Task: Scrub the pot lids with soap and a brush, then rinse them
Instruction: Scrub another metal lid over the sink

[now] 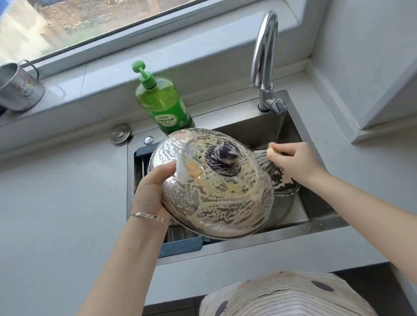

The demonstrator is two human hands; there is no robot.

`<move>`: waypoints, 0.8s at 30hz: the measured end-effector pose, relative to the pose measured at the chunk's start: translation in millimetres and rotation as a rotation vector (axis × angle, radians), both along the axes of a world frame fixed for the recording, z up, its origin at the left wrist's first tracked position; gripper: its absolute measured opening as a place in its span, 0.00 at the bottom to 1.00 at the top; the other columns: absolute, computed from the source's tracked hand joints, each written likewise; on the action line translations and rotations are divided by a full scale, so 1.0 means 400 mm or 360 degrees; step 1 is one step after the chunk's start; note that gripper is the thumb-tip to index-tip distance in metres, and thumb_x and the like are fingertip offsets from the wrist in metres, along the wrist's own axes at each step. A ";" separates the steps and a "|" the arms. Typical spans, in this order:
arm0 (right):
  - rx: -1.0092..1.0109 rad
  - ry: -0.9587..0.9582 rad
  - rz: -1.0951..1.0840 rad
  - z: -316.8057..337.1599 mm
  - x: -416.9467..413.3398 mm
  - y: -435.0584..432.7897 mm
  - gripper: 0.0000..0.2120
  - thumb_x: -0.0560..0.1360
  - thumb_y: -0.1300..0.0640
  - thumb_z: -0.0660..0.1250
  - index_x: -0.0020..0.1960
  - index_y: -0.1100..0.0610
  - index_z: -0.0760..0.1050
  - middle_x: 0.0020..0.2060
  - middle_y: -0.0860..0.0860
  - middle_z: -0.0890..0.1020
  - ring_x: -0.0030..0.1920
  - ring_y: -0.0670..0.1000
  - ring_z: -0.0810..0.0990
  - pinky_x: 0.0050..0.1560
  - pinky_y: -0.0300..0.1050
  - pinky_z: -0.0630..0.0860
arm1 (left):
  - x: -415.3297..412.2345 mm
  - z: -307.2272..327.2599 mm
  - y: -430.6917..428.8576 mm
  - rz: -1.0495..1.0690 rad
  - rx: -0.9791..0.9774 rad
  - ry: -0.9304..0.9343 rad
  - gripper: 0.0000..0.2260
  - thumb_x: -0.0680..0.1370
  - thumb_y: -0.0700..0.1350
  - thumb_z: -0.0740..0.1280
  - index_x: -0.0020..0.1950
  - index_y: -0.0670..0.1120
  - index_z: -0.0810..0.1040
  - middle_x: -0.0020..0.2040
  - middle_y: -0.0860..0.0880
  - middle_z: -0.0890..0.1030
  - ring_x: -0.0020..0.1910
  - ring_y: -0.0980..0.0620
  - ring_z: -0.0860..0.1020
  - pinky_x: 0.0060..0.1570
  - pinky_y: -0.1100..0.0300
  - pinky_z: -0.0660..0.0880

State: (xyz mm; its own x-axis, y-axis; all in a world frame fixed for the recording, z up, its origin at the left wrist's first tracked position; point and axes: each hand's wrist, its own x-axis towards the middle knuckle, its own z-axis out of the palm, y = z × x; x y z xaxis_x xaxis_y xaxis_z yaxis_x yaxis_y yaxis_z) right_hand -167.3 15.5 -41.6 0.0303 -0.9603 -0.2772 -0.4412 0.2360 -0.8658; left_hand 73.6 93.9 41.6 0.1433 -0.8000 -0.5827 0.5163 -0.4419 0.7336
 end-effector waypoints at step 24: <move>-0.0279 -0.0353 0.0092 0.046 0.123 0.157 0.20 0.72 0.60 0.71 0.63 0.55 0.76 0.55 0.39 0.76 0.47 0.34 0.77 0.48 0.25 0.71 | -0.042 -0.001 -0.035 0.0778 0.0325 -0.0188 0.06 0.73 0.45 0.66 0.42 0.46 0.70 0.24 0.45 0.74 0.21 0.44 0.76 0.17 0.60 0.73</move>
